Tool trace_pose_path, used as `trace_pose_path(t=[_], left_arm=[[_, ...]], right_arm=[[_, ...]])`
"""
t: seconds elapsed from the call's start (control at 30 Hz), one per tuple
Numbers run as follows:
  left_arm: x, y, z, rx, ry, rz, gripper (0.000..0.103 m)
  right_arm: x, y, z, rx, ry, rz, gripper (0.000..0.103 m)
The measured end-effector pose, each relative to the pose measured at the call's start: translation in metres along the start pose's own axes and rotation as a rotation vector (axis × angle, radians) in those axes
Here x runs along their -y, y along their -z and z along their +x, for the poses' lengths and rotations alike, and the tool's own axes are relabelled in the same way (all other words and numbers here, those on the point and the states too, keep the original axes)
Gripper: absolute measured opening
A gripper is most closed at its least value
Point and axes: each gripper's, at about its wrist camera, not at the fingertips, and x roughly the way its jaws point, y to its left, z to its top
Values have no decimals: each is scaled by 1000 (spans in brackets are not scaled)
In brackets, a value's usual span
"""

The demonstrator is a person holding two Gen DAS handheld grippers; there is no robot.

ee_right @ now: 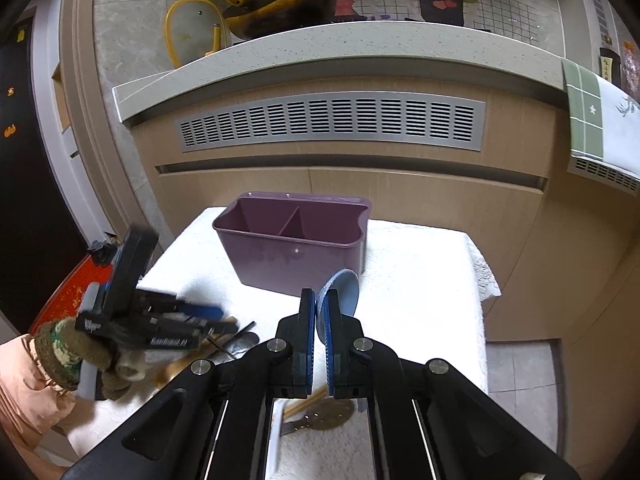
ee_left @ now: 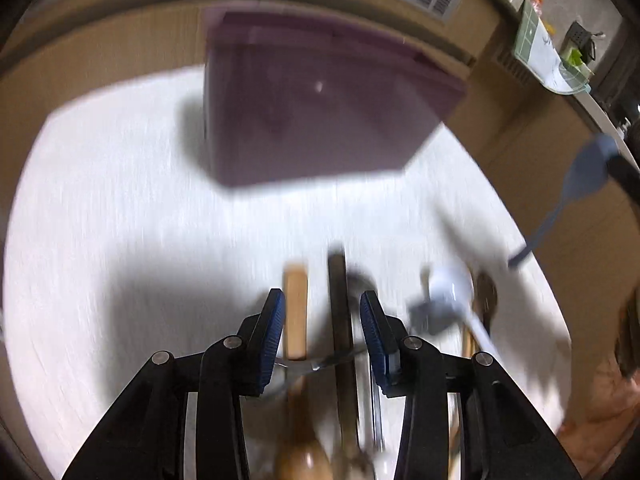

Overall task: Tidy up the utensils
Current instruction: 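Grasp the metal shovel scoop with the left tool while the right tool holds the blue spoon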

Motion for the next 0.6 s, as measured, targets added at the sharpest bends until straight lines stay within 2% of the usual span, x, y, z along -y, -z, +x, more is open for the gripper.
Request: trace_pose_path(t=[0.17, 0.23, 0.33, 0.37, 0.4, 0.5, 0.6], left_arm=[[27, 53, -28, -53, 32, 64, 44], [42, 61, -44, -31, 10, 111, 44], [76, 54, -63, 45, -29, 248, 49], [84, 51, -64, 58, -38, 294, 57], [98, 45, -58, 66, -52, 351, 59], [118, 26, -24, 1, -60, 420, 59], [121, 7, 11, -72, -83, 463, 58]], right_arm=[[6, -1, 1, 4, -10, 9, 4], [5, -1, 2, 8, -22, 6, 4], [1, 0, 3, 11, -44, 2, 4], [1, 1, 4, 9, -53, 2, 4], [0, 1, 4, 8, -58, 3, 4], [0, 4, 2, 7, -62, 4, 4], [2, 6, -3, 9, -57, 2, 4]])
